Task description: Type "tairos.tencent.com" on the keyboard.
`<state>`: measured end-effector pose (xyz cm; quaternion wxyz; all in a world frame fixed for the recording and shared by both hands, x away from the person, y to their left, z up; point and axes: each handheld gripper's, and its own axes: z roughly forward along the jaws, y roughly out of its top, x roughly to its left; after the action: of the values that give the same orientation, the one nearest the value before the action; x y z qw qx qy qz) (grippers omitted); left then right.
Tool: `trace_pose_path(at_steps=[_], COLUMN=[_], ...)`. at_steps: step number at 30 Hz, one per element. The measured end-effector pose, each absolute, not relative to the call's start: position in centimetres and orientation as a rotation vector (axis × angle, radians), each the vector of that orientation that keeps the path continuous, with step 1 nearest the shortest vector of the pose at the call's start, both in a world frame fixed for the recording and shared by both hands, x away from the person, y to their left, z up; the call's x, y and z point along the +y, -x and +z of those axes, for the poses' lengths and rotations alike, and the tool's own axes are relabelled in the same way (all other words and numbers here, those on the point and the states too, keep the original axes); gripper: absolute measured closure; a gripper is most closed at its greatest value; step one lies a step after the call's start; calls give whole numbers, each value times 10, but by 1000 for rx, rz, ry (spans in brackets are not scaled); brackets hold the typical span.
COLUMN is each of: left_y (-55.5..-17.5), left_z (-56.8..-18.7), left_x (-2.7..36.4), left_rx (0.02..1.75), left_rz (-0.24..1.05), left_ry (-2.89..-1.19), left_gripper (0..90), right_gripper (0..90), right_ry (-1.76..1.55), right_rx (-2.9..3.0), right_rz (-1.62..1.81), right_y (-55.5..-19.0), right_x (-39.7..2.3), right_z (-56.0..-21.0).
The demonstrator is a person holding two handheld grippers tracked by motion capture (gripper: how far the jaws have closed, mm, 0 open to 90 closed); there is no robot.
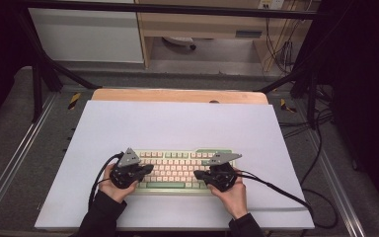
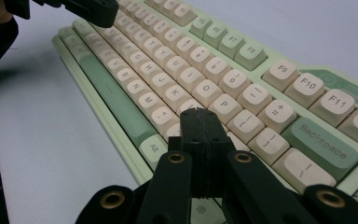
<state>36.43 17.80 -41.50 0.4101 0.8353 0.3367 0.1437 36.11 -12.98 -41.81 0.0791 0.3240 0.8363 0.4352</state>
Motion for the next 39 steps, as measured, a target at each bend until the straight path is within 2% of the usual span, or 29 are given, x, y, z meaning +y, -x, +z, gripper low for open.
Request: trace_pose_path(at_steps=[20, 39], left_y=[-378, -382], left_z=[-420, -431], left_x=[150, 145], left_rx=[844, 840], left_rz=[365, 361], left_ry=[-2129, -2147], left_gripper=[898, 899], right_gripper=[900, 900], right_ry=[-971, -967], right_rx=[2507, 2508], right_rz=[1306, 1310], right_y=[-361, -361], right_x=[-130, -130], right_z=[-418, -418])
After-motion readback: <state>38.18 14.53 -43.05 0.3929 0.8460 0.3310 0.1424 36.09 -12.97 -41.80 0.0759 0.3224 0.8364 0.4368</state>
